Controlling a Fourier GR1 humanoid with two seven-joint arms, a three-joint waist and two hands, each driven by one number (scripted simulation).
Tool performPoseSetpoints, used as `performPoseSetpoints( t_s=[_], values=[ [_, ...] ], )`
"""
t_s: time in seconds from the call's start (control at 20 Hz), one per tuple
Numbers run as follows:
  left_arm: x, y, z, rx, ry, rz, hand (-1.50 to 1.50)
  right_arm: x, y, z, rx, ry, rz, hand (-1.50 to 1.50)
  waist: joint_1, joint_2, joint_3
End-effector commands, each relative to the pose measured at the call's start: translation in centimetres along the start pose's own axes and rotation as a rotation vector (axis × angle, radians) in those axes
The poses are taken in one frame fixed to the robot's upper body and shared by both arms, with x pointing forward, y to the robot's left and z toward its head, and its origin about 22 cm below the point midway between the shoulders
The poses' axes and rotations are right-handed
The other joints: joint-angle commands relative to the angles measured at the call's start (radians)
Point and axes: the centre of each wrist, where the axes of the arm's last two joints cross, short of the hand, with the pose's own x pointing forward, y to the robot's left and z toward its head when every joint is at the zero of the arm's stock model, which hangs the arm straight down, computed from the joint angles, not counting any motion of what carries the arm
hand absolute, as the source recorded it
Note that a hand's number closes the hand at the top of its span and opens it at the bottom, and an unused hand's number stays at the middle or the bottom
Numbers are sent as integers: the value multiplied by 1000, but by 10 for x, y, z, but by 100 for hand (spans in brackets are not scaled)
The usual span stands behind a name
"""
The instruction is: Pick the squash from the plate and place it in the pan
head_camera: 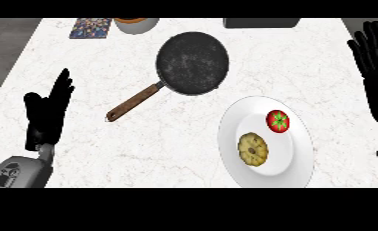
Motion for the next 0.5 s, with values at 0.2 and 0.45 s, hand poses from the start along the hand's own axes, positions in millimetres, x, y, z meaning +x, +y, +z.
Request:
performPoseSetpoints(
  t_s=[0.2,0.45],
  values=[
    [-1,17,-8,-17,19,-146,0,24,111,24,822,-157,68,-150,117,7,-19],
    [-29,32,5,31,140,-165,0,8,82,25,420,-367,432,150,13,-11,-13]
  ],
)
